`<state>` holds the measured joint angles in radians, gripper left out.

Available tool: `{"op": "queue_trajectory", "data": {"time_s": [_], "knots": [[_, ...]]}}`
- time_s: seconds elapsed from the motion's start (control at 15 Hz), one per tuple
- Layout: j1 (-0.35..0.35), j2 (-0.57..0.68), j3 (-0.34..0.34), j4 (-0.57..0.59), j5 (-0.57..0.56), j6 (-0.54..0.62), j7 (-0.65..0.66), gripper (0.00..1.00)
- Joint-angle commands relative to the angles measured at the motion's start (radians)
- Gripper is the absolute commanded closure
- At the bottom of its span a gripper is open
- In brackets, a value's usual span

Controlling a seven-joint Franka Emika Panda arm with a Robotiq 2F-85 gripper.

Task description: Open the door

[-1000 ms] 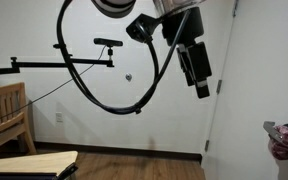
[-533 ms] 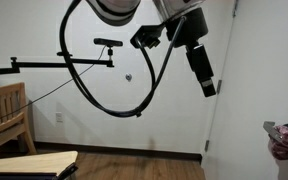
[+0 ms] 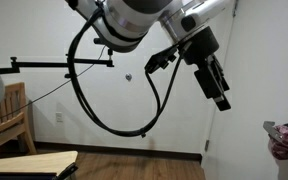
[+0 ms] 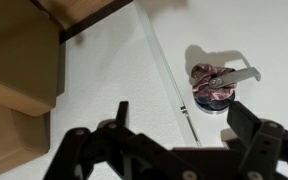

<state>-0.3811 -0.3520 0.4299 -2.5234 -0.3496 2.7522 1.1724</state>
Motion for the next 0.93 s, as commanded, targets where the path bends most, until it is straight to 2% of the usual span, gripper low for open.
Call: {"op": "queue_trajectory", "data": {"time_s": [0.0, 0.13, 0.2, 0.33, 0.73, 0.8, 0.87], "knots": [[0.043, 0.007, -0.045, 0.003, -0.032, -0.007, 0.024, 0.0], [0.044, 0.007, -0.044, 0.004, -0.032, -0.007, 0.027, 0.0], [-0.051, -0.007, 0.04, -0.006, -0.058, 0.046, 0.118, 0.0], [-0.094, 0.002, 0.084, 0.012, -0.084, 0.048, 0.238, 0.0], [-0.33, 0.035, 0.323, 0.08, -0.278, 0.015, 0.655, 0.0], [-0.348, 0.056, 0.352, 0.095, -0.287, -0.003, 0.68, 0.0], [-0.294, 0.009, 0.293, 0.048, -0.238, 0.026, 0.592, 0.0]]}}
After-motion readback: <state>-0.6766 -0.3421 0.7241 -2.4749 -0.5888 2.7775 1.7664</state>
